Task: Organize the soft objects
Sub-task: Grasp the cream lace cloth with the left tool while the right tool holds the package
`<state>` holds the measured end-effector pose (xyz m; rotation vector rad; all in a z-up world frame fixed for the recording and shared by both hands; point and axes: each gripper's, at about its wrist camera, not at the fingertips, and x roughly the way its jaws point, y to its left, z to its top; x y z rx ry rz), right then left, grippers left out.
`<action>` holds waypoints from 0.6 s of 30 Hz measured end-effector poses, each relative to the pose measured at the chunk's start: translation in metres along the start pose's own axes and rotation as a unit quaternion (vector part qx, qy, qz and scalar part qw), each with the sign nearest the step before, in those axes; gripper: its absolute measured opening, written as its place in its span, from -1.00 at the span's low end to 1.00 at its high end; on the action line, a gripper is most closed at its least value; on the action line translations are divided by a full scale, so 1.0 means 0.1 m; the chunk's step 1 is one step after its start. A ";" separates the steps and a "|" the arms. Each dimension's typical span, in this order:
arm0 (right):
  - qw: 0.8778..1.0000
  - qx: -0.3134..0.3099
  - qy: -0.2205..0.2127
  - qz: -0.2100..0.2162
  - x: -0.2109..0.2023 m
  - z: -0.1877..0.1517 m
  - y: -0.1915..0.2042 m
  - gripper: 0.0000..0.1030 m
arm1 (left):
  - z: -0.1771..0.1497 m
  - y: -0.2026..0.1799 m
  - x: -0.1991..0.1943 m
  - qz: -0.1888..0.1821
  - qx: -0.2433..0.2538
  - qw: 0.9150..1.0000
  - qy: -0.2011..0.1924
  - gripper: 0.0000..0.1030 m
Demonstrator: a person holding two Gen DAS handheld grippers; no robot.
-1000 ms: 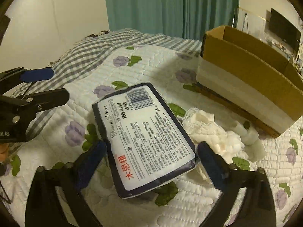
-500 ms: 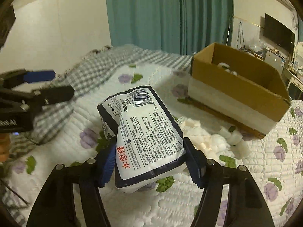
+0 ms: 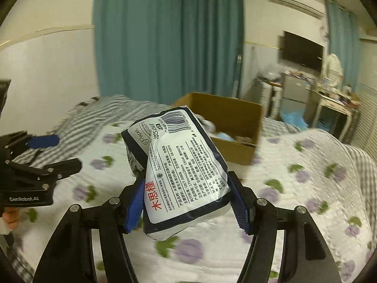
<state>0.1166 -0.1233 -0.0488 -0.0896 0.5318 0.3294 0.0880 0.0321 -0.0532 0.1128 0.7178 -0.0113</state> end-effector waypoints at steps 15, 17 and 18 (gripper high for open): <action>0.992 0.035 0.093 -0.082 0.48 -0.52 -0.80 0.25 | -0.14 -0.81 1.05 -0.034 0.066 0.995 0.070 0.57; 0.991 0.035 0.103 -0.080 0.55 -0.53 -0.84 0.25 | -0.13 -0.82 1.18 -0.033 0.068 0.994 0.082 0.56; 0.991 0.034 0.106 -0.081 0.57 -0.54 -0.84 0.25 | -0.13 -0.82 1.23 -0.036 0.067 0.993 0.087 0.56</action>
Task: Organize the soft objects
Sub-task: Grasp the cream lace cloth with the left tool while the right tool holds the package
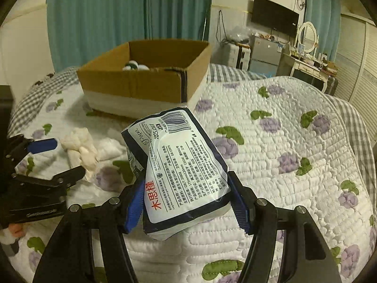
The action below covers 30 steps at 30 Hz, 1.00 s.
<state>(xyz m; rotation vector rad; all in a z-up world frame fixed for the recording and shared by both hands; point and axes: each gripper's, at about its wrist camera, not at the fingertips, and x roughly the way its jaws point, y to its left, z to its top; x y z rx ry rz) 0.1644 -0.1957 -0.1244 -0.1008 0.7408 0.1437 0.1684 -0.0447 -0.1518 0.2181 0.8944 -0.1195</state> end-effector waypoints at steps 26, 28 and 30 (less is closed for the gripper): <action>0.999 0.009 -0.031 0.016 -0.34 0.04 0.11 0.25 | -0.05 0.28 -0.89 -0.072 -0.013 0.994 -0.078 -0.58; 0.999 0.014 -0.049 0.011 -0.47 0.06 0.13 0.25 | -0.01 0.30 -1.03 -0.072 -0.014 0.993 -0.094 -0.58; 0.998 0.020 -0.062 0.011 -0.60 0.07 0.17 0.25 | 0.06 0.34 -1.16 -0.072 -0.018 0.991 -0.111 -0.58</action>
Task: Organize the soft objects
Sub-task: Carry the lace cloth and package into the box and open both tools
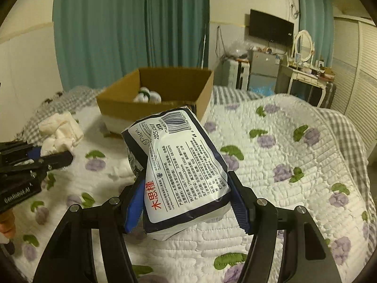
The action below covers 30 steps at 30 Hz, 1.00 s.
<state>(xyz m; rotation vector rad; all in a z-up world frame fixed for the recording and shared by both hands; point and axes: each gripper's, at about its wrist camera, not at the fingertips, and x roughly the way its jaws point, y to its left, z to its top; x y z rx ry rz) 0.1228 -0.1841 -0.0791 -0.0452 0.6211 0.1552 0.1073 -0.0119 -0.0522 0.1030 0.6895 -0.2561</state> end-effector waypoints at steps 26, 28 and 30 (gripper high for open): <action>0.997 -0.040 -0.056 0.027 0.75 1.79 0.18 0.25 | 1.32 0.29 1.02 0.030 0.038 0.998 -0.031 -0.55; 0.998 -0.036 -0.042 0.035 0.96 1.82 0.18 0.25 | 1.30 0.28 1.18 0.027 0.044 0.998 -0.025 -0.51; 0.998 -0.031 -0.028 0.036 1.16 1.81 0.16 0.25 | 1.27 0.26 1.30 0.027 0.052 0.998 -0.024 -0.47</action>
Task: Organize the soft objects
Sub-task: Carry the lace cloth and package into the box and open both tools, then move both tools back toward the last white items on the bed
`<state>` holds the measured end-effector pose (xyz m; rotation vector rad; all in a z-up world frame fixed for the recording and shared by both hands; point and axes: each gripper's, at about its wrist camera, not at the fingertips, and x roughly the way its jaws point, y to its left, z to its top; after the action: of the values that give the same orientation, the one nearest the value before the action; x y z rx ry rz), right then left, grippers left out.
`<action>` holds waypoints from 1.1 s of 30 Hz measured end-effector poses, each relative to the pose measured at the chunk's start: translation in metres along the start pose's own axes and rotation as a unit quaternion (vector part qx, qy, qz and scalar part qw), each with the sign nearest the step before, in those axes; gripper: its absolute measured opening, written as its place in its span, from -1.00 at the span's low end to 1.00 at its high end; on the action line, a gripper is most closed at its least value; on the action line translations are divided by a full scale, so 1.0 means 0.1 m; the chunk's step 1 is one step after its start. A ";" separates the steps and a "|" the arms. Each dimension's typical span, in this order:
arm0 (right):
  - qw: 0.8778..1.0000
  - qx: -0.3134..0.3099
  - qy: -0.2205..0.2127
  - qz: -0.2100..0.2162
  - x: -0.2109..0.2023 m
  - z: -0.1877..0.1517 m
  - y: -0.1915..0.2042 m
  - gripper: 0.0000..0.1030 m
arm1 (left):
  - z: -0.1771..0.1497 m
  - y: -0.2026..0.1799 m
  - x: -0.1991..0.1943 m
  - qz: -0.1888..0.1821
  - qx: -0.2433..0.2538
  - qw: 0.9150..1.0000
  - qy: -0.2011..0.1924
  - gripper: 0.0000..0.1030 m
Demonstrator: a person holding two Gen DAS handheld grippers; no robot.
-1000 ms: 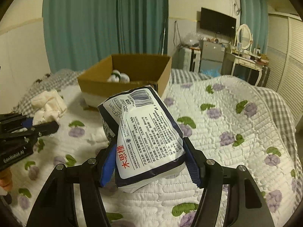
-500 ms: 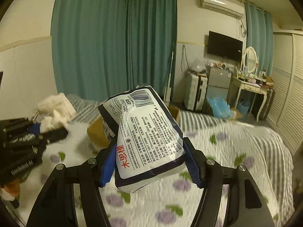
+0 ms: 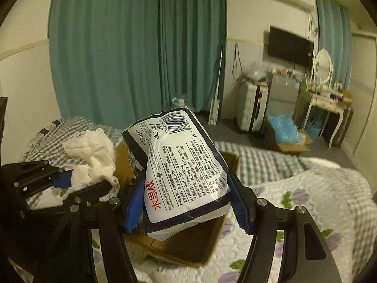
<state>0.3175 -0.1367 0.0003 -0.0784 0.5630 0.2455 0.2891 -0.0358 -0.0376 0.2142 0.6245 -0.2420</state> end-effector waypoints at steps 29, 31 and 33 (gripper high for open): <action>0.995 0.025 -0.096 0.007 -1.66 0.21 -0.24 0.97 | 0.23 0.14 -1.84 0.068 -0.042 0.984 -0.162 0.59; 0.995 0.022 -0.100 0.018 -1.84 0.20 -0.18 0.97 | 0.22 0.15 -1.98 0.064 -0.056 0.983 -0.163 0.59; 0.994 0.017 -0.102 0.023 -1.98 0.15 -0.10 0.97 | 0.18 0.15 -2.08 0.059 -0.059 0.984 -0.160 0.59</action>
<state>0.1663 -0.1854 0.1195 -0.0073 0.3656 0.2860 0.1401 0.0061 0.1029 0.0945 0.3052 -0.1206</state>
